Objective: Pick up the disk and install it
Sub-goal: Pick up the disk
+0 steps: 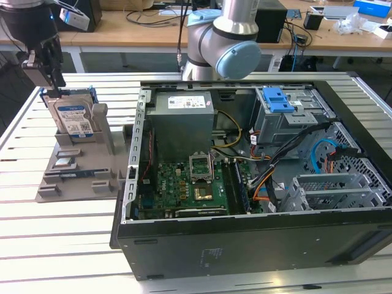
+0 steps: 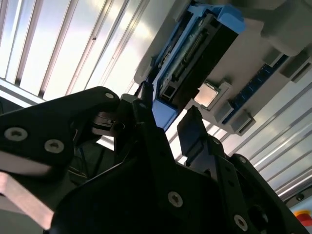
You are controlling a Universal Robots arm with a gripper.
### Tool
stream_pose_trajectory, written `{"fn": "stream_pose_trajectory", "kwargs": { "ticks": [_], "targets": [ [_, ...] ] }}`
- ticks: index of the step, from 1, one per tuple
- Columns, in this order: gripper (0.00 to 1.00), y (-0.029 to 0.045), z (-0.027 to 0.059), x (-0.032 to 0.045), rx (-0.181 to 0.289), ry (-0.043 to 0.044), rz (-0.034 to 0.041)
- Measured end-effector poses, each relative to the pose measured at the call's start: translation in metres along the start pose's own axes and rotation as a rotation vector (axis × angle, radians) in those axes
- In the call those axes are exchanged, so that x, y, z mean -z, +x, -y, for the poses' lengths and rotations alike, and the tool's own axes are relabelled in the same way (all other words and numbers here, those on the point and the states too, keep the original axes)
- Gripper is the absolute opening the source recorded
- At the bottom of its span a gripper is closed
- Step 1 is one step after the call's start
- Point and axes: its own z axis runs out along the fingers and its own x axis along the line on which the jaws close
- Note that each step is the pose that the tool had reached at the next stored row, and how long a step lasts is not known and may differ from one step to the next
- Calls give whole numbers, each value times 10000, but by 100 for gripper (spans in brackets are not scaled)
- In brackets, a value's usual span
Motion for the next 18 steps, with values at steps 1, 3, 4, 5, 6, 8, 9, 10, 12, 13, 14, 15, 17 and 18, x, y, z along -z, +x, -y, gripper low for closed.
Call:
{"fn": "stream_pose_trajectory", "kwargs": {
  "ticks": [1, 3, 4, 5, 6, 8, 9, 10, 12, 13, 14, 15, 17, 18],
  "targets": [
    [48, 0, -1, -16, 27, -1, -1],
    [48, 0, 0, -59, 70, -1, -3],
    [48, 0, 1, -83, 74, -1, -3],
    [48, 0, 1, -101, 75, 0, -4],
    [48, 0, 0, -131, 79, 0, -3],
    [48, 1, -7, -192, 87, 0, -4],
    [48, 2, -9, -209, 90, 0, -4],
    [48, 2, -17, -235, 91, -1, -4],
    [48, 3, -20, -281, 98, -2, -5],
    [48, 3, -20, -303, 99, -1, -5],
    [48, 3, -19, -321, 99, 0, -4],
    [48, 3, -19, -333, 99, 1, -4],
    [48, 3, -19, -332, 98, -2, -5],
    [48, 3, -19, -332, 99, -2, -6]
  ]
}}
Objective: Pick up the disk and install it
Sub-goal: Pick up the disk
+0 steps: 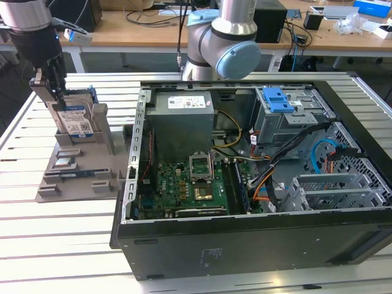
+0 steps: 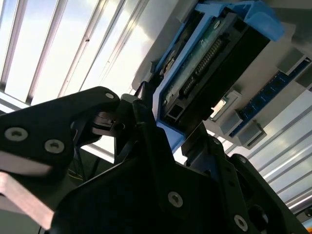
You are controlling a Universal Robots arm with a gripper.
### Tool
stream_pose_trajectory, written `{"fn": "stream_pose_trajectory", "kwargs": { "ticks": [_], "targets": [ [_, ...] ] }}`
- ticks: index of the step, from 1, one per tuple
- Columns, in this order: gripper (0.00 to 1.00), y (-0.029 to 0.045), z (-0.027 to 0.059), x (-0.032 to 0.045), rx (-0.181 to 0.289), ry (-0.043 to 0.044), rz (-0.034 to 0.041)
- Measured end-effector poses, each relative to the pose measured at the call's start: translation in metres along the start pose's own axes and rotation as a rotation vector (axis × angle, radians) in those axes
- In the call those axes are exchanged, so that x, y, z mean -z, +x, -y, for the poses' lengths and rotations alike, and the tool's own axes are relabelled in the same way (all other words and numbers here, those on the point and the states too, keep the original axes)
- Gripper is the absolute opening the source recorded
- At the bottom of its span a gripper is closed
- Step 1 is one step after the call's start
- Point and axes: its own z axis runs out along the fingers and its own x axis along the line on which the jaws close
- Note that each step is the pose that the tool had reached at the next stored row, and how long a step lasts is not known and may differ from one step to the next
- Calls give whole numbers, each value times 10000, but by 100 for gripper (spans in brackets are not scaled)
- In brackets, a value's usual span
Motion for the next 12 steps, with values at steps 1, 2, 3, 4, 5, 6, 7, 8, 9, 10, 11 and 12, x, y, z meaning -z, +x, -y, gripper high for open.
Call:
{"fn": "stream_pose_trajectory", "kwargs": {
  "ticks": [1, 2, 3, 4, 5, 6, 7, 8, 9, 10, 11, 12],
  "targets": [
    [48, 0, 0, 0, 0, 0, -1],
    [48, 0, 0, 0, 0, 2, -1],
    [48, -1, 0, -2, -1, 68, -5],
    [48, -1, -2, -3, -2, 193, -12],
    [48, -1, -2, -3, 0, 293, -19],
    [48, 0, -1, -3, 1, 335, -22],
    [48, 0, 0, -3, 3, 341, -22],
    [48, 0, 0, -3, 3, 347, -23],
    [48, 0, -1, -3, 2, 352, -24],
    [48, -1, -6, -3, 1, 352, -23],
    [48, -2, -17, -5, -1, 352, -24],
    [48, -3, -43, -17, 1, 353, -23]
  ]
}}
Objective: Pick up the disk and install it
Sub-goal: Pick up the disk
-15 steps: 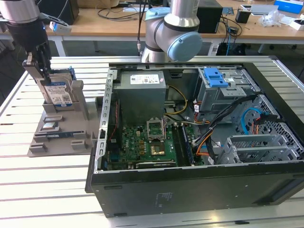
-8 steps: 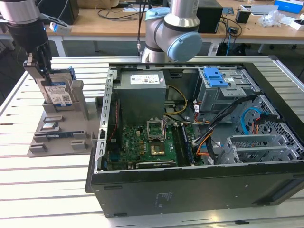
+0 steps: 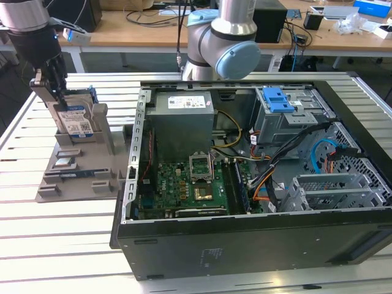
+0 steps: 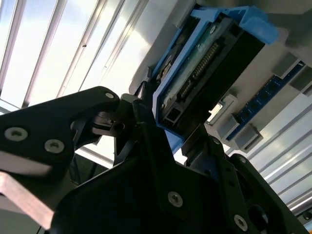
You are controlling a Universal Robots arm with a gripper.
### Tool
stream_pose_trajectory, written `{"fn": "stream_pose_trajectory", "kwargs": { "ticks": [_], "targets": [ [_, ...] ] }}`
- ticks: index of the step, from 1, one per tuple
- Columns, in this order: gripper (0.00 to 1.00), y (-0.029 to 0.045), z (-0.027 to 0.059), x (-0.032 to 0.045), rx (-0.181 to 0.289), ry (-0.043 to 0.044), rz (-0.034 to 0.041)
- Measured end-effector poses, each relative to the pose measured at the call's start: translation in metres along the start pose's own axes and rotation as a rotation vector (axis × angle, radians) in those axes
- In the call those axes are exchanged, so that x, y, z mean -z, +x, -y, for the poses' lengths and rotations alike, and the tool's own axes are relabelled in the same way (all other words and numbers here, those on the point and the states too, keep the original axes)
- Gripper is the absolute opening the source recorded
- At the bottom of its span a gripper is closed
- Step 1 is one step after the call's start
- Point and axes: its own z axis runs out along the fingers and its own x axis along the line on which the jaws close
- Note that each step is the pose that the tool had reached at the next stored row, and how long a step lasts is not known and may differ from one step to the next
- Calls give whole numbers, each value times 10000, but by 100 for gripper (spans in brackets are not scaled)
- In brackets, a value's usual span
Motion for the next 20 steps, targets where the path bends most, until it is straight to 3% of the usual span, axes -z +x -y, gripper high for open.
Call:
{"fn": "stream_pose_trajectory", "kwargs": {
  "ticks": [9, 13, 20],
  "targets": [
    [48, -1, -13, -43, 2, -3, -35],
    [37, -1, -13, -44, 2, -3, -34],
    [37, -1, -14, -44, 1, -3, -35]
  ]
}}
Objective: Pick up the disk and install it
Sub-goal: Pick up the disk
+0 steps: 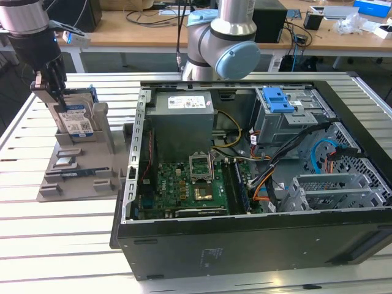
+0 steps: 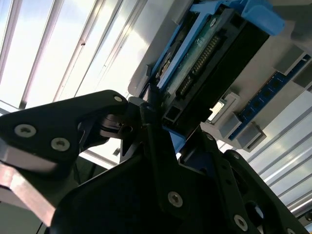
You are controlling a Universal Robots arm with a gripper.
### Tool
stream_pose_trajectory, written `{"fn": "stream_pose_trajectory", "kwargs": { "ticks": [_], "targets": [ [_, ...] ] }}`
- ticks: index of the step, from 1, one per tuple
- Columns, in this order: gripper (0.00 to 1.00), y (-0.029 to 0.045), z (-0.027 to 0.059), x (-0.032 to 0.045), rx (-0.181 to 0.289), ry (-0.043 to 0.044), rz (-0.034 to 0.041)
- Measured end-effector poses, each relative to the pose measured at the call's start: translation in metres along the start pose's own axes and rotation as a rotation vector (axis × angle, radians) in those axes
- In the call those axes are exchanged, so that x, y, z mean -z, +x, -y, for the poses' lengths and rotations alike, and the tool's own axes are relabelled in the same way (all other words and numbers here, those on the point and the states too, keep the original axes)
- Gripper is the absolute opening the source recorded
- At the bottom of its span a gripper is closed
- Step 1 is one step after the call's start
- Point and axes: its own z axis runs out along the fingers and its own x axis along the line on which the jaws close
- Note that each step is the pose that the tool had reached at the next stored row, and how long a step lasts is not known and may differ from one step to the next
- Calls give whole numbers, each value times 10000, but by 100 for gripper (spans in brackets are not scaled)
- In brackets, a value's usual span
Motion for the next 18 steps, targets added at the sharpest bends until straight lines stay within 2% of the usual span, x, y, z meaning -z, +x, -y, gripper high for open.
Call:
{"fn": "stream_pose_trajectory", "kwargs": {
  "ticks": [9, 18],
  "targets": [
    [37, -1, -1, 21, -1, 0, -7],
    [37, -5, -3, 209, 0, -1, -7]
  ]
}}
